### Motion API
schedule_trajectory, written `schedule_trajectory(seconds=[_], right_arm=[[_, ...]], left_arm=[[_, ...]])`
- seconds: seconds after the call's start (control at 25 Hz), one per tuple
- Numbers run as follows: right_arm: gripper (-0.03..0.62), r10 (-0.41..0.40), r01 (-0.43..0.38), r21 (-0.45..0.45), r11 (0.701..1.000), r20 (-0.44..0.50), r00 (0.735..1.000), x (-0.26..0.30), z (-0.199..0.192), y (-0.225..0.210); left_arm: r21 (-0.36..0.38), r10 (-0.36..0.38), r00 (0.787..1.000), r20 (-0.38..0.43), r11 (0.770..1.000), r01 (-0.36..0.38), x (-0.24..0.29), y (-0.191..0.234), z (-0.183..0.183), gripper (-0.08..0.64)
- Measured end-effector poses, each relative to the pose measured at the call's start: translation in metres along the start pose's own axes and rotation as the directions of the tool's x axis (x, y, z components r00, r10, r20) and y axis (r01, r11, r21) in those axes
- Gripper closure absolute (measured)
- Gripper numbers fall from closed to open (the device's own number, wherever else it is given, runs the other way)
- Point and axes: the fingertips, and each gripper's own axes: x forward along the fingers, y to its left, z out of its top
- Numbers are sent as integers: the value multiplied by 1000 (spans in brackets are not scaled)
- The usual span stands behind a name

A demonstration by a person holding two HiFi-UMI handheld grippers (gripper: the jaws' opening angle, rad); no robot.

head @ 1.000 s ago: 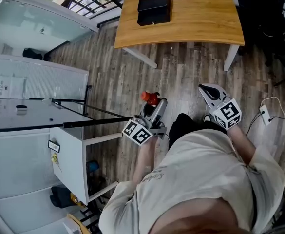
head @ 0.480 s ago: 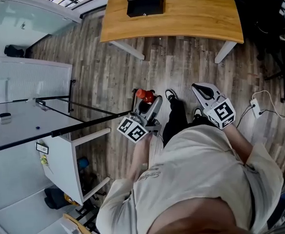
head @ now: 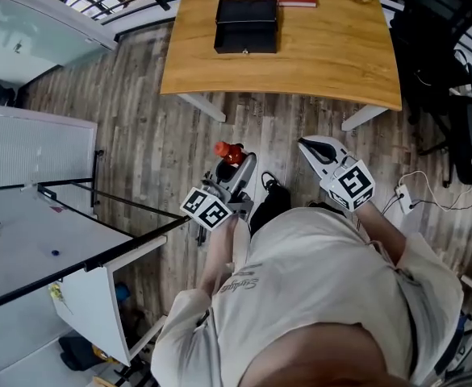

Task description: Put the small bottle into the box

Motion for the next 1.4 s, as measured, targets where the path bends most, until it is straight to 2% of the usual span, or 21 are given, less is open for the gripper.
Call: schedule_trajectory(seconds=[0.16, 0.36, 0.52, 0.64, 0.76, 0.88, 1.0, 1.08, 1.2, 1.32, 1.4], right_arm=[[599, -21, 21, -30, 999, -18, 1000, 39, 16, -12], [599, -72, 73, 9, 997, -31, 997, 76, 18, -19], [599, -112, 112, 2, 994, -40, 993, 90, 18, -23], [599, -154, 155, 29, 988, -38, 987, 89, 21, -27], [599, -178, 179, 18, 984, -48, 983, 90, 26, -39], [598, -168, 168, -5, 986, -65, 984, 94, 23, -51], [598, -157, 160, 31, 987, -92, 983, 99, 7, -65], [599, -137, 143, 56, 988, -97, 986, 110, 1, -72], [599, -74, 79, 42, 996, -96, 993, 136, 2, -85], [599, -19, 22, 58, 998, -46, 999, 173, 13, -106], [598, -17, 17, 28, 999, -5, 1000, 193, 25, -131]], left_arm=[[15, -51, 999, -15, 999, 51, 14, 34, 42, 339], [24, -110, 993, -51, 994, 111, 25, 71, 75, 339], [12, -131, 989, -63, 991, 132, 33, 97, 77, 339], [-34, -123, 991, -60, 992, 121, 35, 105, 75, 339], [-63, -129, 991, -45, 990, 126, 41, 112, 73, 339], [-66, -139, 989, -53, 989, 135, 53, 117, 69, 339], [-77, -133, 990, -52, 989, 129, 60, 117, 66, 339], [-114, -113, 993, -27, 987, 109, 61, 123, 71, 339], [-174, -68, 997, 38, 982, 74, 65, 138, 87, 339], [-139, -11, 1000, 12, 990, 12, 76, 159, 101, 339], [-125, 3, 1000, -17, 992, -5, 93, 171, 108, 339]])
